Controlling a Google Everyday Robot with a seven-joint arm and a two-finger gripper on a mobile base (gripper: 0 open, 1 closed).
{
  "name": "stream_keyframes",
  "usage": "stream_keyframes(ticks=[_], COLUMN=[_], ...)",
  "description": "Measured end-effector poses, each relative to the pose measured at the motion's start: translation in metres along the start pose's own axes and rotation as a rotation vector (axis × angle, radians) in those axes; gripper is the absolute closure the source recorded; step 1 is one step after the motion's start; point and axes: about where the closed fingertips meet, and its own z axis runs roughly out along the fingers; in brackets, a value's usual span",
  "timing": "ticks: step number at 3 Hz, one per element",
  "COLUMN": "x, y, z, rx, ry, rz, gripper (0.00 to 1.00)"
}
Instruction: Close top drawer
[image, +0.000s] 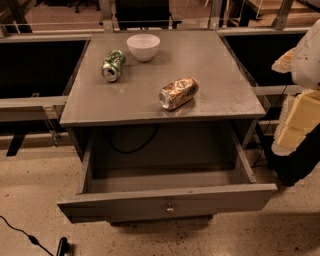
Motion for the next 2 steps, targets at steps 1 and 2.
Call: stream_keyframes(ticks=[1, 2], x=[0.0, 0.007], y=[0.0, 0.011], z=[0.0, 0.036], rx=[0.0, -0.04], ry=[0.0, -0.01], rz=[0.0, 0.017], gripper=[0.0, 0.18])
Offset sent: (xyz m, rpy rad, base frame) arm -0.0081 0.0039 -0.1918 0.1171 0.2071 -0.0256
